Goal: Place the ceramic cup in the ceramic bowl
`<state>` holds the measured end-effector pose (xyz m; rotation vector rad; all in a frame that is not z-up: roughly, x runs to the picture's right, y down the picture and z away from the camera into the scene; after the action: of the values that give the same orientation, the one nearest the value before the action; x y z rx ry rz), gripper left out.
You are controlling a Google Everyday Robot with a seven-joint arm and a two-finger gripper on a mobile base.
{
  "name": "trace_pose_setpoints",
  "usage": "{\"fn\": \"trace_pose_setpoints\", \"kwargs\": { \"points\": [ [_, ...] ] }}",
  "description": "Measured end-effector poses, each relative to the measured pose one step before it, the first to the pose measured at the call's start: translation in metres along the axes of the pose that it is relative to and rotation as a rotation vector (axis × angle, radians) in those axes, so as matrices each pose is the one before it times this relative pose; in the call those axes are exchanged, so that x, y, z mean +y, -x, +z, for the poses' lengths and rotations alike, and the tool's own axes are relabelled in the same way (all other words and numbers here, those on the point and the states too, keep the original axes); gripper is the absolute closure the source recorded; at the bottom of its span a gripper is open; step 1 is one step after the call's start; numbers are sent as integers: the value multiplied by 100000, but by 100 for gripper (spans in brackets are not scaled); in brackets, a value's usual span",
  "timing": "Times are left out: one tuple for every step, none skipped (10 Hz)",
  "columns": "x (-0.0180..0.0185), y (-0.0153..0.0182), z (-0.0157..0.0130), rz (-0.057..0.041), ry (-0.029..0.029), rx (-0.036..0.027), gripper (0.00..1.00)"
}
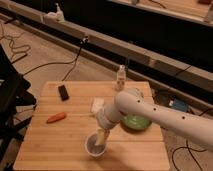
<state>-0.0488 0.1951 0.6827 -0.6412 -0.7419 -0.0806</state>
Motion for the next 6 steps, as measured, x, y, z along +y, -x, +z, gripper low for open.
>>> {"fn": "trace_pose_setpoints", "kwargs": {
  "points": [
    [-62,-1264,504,3514,823,-1346,20],
    [-96,-1030,362,2993,624,-820,20],
    [-84,-939,264,2696,368,-451,20],
    [-123,-1059,306,3250,363,-473,21],
    [12,-1005,428,1863,842,-6,27],
    [-58,-550,245,873,306,144,37]
  ]
}}
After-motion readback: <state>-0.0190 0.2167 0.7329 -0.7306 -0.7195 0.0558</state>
